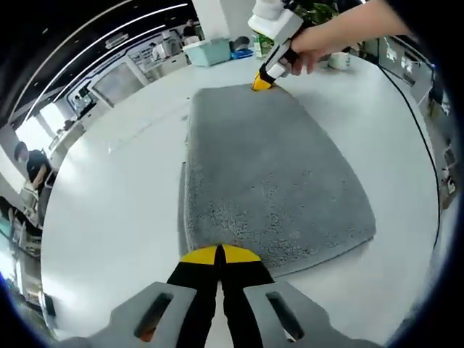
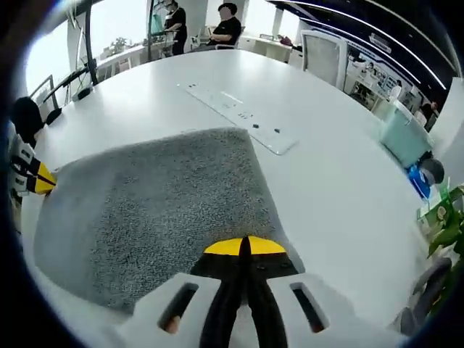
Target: Fold the towel on the table until its edges align and the towel forms a compact rectangular stack.
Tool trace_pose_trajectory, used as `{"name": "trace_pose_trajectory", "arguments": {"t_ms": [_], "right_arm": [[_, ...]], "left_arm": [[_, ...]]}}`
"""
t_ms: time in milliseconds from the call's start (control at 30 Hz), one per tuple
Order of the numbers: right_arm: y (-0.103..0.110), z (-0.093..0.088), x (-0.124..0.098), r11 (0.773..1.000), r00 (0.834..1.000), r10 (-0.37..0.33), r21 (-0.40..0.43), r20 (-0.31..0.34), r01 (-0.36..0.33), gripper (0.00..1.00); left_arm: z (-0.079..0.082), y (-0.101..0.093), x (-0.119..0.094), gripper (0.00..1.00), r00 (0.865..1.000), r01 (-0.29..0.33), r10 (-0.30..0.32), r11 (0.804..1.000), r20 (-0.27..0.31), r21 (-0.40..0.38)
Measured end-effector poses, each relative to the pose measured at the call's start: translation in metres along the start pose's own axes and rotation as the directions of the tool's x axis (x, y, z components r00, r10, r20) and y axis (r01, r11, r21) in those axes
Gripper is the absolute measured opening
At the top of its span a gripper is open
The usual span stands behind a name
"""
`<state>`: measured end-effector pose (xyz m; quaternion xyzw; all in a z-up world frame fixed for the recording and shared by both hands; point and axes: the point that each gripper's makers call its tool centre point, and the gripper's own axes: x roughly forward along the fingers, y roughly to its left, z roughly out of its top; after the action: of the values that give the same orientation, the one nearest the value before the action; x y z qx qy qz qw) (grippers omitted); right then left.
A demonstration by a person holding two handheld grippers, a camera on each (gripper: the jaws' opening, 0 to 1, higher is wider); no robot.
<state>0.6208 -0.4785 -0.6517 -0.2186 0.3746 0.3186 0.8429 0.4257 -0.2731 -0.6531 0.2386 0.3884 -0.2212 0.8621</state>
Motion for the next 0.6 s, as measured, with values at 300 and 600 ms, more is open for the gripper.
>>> {"name": "trace_pose_trajectory", "arguments": {"t_ms": [300,600], "right_arm": [[-0.003,0.007,0.005,1.000,0.998,-0.016,0.016,0.058,0.015,0.00],[-0.005,0.013,0.009,0.999,0.997,-0.027,0.028,0.068,0.025,0.00]], "left_arm": [[0.003,-0.028,-0.006,0.01,0.998,0.055,-0.056,0.997,0.013,0.057],[0.008,-0.052,-0.009,0.01,0.996,0.093,-0.092,0.987,-0.015,0.129]]}}
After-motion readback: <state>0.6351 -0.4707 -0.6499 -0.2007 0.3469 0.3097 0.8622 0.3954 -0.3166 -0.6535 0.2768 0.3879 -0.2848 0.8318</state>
